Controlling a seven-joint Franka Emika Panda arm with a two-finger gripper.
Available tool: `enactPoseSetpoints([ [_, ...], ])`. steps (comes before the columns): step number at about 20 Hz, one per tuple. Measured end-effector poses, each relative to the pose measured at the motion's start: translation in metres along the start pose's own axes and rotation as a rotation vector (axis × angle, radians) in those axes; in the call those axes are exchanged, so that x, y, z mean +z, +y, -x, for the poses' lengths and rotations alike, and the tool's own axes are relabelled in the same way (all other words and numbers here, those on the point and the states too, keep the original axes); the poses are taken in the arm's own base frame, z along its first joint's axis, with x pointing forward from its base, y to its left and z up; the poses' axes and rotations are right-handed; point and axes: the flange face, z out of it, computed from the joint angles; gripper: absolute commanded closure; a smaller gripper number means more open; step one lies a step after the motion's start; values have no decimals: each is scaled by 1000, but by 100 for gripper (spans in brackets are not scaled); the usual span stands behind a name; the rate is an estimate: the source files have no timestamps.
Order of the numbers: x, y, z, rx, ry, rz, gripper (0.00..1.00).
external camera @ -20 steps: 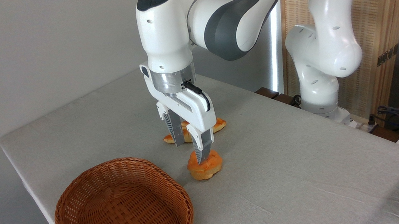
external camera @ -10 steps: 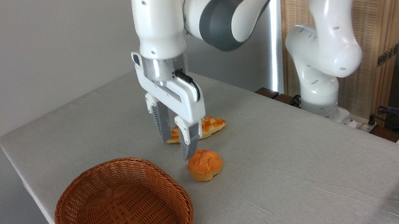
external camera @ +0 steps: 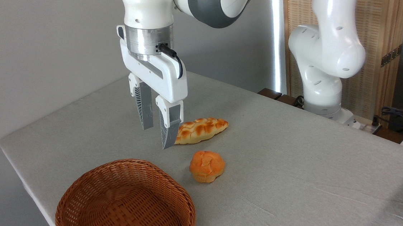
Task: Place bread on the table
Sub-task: 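Open the gripper to release the bun and raise the gripper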
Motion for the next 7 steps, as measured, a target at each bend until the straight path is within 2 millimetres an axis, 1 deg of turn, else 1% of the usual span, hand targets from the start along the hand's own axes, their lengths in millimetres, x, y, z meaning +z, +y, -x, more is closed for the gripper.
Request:
enactPoseSetpoints([
  [3, 3, -2, 1, -19, -45, -36, 0],
  [7, 9, 3, -5, -44, -66, -47, 0],
])
